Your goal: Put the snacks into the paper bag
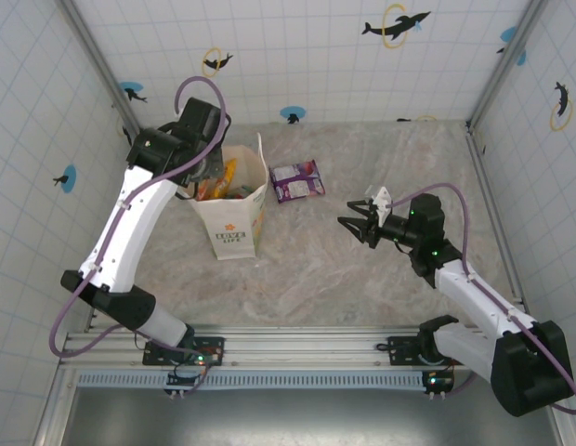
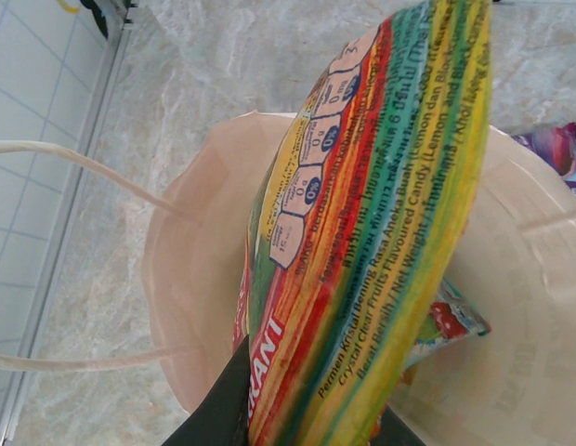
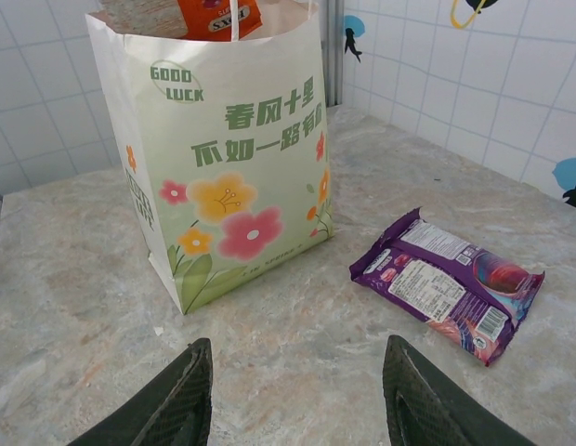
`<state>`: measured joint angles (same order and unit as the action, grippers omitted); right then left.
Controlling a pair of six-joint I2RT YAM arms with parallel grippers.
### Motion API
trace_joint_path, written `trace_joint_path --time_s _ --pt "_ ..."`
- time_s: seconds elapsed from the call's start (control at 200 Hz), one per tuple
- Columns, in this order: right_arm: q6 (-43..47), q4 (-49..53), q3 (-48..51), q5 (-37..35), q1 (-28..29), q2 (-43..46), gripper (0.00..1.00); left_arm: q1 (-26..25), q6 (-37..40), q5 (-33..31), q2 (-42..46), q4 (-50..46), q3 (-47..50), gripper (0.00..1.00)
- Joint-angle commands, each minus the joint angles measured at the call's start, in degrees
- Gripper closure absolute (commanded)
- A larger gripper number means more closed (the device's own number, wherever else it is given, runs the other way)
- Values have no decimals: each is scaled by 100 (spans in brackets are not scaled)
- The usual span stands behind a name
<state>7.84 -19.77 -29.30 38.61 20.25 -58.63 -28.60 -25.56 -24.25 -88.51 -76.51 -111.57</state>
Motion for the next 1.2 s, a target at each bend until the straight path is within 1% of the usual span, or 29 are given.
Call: trace_joint_path --time_s 0.0,0.23,0.355,0.39,0.46,0.495,0.525,0.545,0.67,0.796,0.896,1.081,1.196 --pt "78 8 75 -33 37 32 50 169 -71 -219 -38 -40 102 95" --pt "83 6 82 -48 61 12 50 289 19 -222 -195 -31 18 91" --pt "82 3 91 -56 82 -3 50 310 58 -202 -237 -17 -46 86" --pt "78 8 87 -60 84 -6 50 304 68 -211 -241 3 -49 82" --pt "69 8 83 -60 95 -8 50 317 71 -244 -243 31 -68 71" --pt "54 6 87 -67 95 -14 49 317 71 -262 -239 46 -103 63" --pt "51 16 78 -78 100 -8 49 315 73 -264 -233 67 -139 52" --pt "51 14 74 -78 102 -4 49 319 71 -264 -221 86 -165 50" --pt "31 50 56 -138 108 -15 48 314 177 -162 -71 339 -238 49" --pt "-92 45 14 -149 111 -77 48 319 364 198 165 793 -121 49" --pt "-333 45 -68 -177 119 -214 48 313 567 692 400 1307 171 49" --pt "-1096 361 -513 -449 179 -696 46 315 795 1932 878 2449 926 48" --pt "-1748 908 -1026 -833 255 -1199 46 320 842 2272 976 2790 1196 47"
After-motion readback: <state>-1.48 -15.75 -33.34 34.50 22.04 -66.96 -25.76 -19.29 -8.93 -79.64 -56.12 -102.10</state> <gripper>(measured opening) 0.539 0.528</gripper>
